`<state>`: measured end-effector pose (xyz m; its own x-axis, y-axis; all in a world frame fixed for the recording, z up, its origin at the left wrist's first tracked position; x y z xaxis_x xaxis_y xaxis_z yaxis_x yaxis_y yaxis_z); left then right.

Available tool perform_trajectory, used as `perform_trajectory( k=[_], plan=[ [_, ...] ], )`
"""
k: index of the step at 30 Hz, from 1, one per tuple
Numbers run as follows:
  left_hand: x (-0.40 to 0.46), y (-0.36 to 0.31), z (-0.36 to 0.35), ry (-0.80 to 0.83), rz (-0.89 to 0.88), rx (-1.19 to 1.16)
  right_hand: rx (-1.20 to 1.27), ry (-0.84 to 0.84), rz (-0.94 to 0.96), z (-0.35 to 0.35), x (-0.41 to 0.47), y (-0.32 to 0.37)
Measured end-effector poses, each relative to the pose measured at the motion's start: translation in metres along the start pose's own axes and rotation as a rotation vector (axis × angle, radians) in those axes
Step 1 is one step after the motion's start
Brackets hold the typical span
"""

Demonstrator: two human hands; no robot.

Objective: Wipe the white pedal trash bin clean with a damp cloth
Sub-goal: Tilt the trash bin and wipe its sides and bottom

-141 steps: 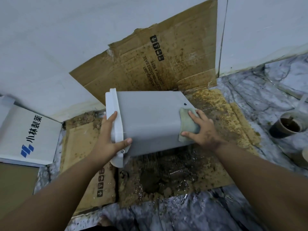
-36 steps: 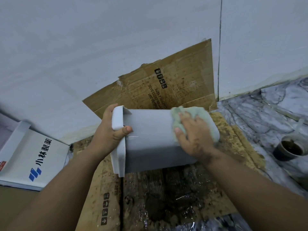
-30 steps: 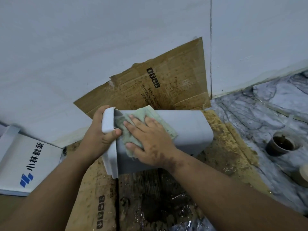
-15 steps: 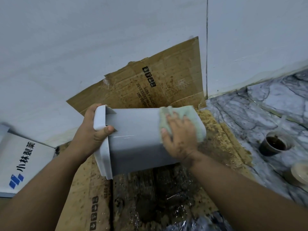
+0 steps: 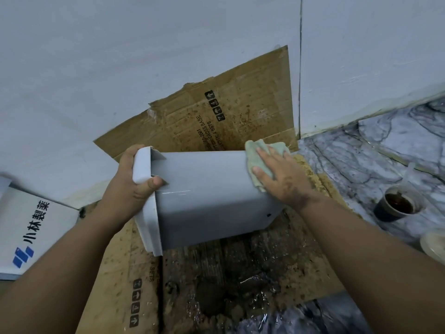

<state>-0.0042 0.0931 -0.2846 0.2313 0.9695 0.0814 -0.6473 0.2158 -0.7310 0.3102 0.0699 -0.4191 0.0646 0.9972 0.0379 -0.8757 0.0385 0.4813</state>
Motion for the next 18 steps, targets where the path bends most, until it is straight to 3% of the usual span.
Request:
perform_trajectory(
  k=[4,9,11,15,18],
  plan=[
    [0.001,-0.009,-0.007,0.013,-0.011,0.025,0.016,-0.037,-0.064,-0.005,-0.007,0.003],
    [-0.003,-0.033,-0.015,0.061,-0.113,-0.009,0.071,-0.048,0.351,-0.005,-0.016,0.158],
    [-0.007,-0.042,-0.015,0.067,-0.146,-0.027,0.079,-0.047,0.412,-0.003,-0.015,0.182],
    [-0.013,-0.039,-0.011,0.065,-0.139,-0.018,0.062,0.006,0.436,-0.009,0.004,0.157],
    [-0.012,-0.025,-0.01,0.051,-0.072,0.021,0.083,0.02,0.212,-0.007,0.028,0.082]
  ],
)
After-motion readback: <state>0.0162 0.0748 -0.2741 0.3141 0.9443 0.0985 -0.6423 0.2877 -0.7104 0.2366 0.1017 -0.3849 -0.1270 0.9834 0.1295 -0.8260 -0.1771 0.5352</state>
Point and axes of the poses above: each hand's wrist, its own x-axis towards the middle knuckle, its own z-axis out of the back of the hand, y = z × x, the point moved 9 cm from there along x, towards the middle knuckle, and after that the axes turned 1 degree about -x, right-handed, at the moved point
